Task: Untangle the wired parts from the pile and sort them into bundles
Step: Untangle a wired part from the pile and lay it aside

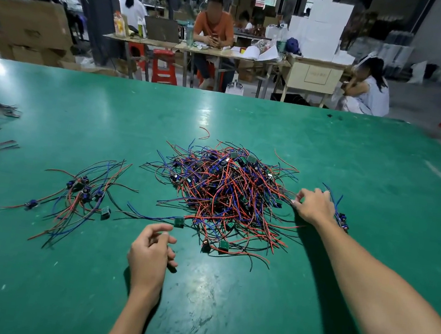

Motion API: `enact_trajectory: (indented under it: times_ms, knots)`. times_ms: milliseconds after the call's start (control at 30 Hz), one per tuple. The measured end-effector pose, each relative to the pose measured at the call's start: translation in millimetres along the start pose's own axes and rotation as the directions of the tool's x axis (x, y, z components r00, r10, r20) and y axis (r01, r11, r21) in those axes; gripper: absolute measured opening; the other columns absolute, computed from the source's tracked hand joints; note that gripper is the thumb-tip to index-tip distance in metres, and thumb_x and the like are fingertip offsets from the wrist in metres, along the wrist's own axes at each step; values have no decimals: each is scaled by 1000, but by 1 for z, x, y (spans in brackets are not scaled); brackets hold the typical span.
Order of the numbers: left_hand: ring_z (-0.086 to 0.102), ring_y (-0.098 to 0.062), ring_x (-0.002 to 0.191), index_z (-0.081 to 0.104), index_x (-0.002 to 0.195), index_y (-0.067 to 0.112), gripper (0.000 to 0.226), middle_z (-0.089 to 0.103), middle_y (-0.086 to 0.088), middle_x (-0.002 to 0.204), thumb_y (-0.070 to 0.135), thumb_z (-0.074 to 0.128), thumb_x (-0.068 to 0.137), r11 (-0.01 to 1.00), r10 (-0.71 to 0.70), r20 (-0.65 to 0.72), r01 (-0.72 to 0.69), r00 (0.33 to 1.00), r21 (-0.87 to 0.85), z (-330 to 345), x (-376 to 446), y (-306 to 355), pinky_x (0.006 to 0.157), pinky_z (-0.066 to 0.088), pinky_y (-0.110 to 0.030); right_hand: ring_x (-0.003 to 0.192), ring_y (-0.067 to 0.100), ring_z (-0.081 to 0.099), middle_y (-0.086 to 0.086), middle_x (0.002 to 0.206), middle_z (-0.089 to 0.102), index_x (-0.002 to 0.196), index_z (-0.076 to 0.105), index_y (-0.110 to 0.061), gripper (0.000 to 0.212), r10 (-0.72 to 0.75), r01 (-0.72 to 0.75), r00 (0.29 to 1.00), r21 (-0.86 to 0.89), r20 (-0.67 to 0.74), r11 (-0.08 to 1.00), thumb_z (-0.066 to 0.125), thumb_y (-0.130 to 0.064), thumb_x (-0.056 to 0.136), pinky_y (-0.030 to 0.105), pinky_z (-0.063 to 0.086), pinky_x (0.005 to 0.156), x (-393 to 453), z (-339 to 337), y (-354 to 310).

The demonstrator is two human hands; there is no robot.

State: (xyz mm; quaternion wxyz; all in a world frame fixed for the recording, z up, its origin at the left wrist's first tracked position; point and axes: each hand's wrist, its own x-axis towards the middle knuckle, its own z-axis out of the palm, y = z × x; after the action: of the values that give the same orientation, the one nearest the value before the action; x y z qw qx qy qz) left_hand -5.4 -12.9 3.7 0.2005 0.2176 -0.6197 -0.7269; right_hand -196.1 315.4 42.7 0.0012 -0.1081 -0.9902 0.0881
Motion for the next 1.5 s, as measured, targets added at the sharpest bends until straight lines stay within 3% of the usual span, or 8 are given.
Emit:
enact_trajectory:
  times_ms: [167,267,500,767,1033,1233,1333,1500]
  knots:
    - [51,-17,51,69,92,12,26,64,-12,76,-7,51,93,999,1,18,-2,1000,36,0,-2,1,41,48,-30,109,33,54,18,108,66,84,74,-17,44,66,-92,994,365,84,926,58,-56,96,39,41,89,-30,-2,1]
    - [51,-14,51,70,89,16,29,66,-10,75,-6,51,92,998,11,31,-13,999,61,0,-4,1,42,48,-30,74,23,56,11,83,70,95,74,-3,40,78,-100,995,752,66,652,61,-41,100,38,47,77,-55,0,-3]
    - [56,-13,60,75,88,20,23,72,-4,73,2,61,94,983,75,170,-102,983,153,6,-19,9,53,47,-25,54,4,57,-3,69,70,103,69,-13,19,183,8,982,983,-42,185,64,-31,99,22,48,56,-138,14,-28]
    - [68,-8,81,76,105,7,22,77,-5,93,16,57,101,991,130,481,-100,867,-87,52,-48,50,70,52,-16,76,6,63,-23,90,67,99,67,-34,9,-307,628,775,625,-552,463,66,-34,89,30,53,71,-225,31,-106]
    - [53,-21,48,73,110,14,29,76,-1,79,24,46,107,894,266,51,-266,963,360,-17,58,79,49,39,-25,106,4,54,-20,109,66,110,71,-30,20,-266,497,854,547,-448,673,72,-38,92,34,47,94,-209,49,-95]
    - [33,-29,141,41,151,26,60,39,-10,156,37,63,96,118,107,337,-349,935,930,-66,108,73,111,29,-42,105,13,46,-14,105,59,111,72,-32,28,-342,438,888,343,-306,831,71,-48,89,34,35,90,-206,65,-88]
    - [41,-19,140,62,135,32,39,49,0,151,37,63,97,242,87,575,-577,814,780,-65,89,49,113,31,-40,97,12,49,-18,93,58,100,74,-33,20,-326,453,869,336,-372,826,78,-45,84,29,24,84,-208,62,-89]
    - [58,-21,110,74,97,27,11,70,5,111,36,69,92,244,281,488,-553,826,797,-65,82,35,94,31,-36,97,10,52,-17,94,62,99,76,-34,22,-217,446,834,389,-508,806,85,-34,79,29,23,84,-214,57,-82]
